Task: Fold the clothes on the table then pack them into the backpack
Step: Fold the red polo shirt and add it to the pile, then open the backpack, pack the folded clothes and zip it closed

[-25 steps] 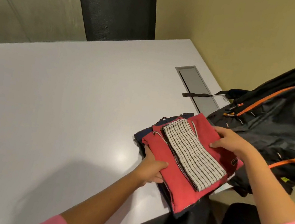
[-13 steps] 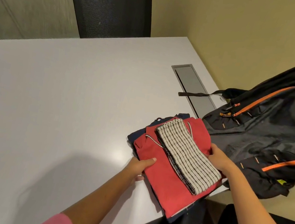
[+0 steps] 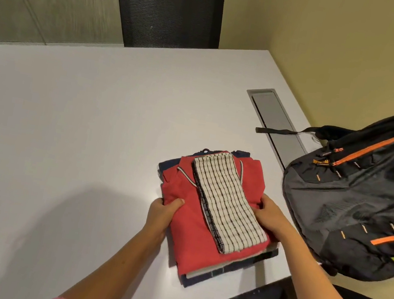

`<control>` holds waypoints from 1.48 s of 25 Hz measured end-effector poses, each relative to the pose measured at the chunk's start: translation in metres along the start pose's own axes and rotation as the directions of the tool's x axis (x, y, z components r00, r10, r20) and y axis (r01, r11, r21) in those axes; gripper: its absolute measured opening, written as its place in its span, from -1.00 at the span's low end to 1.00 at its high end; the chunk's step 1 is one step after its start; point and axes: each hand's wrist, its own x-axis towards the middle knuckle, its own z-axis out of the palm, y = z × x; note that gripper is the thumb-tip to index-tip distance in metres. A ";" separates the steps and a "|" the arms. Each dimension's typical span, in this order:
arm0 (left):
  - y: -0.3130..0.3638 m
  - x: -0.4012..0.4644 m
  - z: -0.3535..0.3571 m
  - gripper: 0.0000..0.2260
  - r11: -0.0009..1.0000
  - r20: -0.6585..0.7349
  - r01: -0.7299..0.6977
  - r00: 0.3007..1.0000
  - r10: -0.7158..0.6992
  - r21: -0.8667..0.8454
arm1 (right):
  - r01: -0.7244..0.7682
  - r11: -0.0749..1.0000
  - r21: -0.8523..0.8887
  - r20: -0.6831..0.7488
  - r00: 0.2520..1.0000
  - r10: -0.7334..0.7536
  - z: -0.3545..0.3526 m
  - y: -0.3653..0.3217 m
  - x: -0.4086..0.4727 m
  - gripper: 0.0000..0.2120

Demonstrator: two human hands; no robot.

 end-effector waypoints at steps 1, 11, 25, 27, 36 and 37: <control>0.006 0.004 -0.015 -0.58 1.000 -0.026 -0.015 1.000 0.015 0.001 | 0.013 1.000 -0.014 0.001 1.000 -0.013 0.013 -0.015 0.000 -0.48; 0.077 0.012 -0.181 -0.72 0.982 -0.299 -0.145 0.938 0.177 0.125 | 0.181 0.965 -0.188 0.095 0.982 -0.166 0.150 -0.155 0.010 -0.45; 0.119 -0.023 -0.267 -0.29 0.008 0.183 -0.242 0.752 0.633 0.970 | 0.261 0.965 -0.030 0.260 0.934 -0.244 0.277 -0.271 -0.007 -0.47; 0.109 -0.019 -0.271 -0.26 0.019 0.175 -0.233 0.781 0.599 0.972 | 0.271 0.962 -0.015 0.221 0.940 -0.261 0.273 -0.277 -0.009 -0.65; 0.094 -0.009 -0.274 -0.28 -0.016 0.193 -0.225 0.793 0.578 0.974 | 0.008 0.935 0.355 0.350 0.926 -0.141 0.271 -0.242 -0.023 -0.43; 0.094 -0.008 -0.273 -0.28 -0.018 0.186 -0.217 0.789 0.585 0.976 | -0.026 0.927 0.375 0.409 0.902 -0.140 0.275 -0.239 -0.023 -0.41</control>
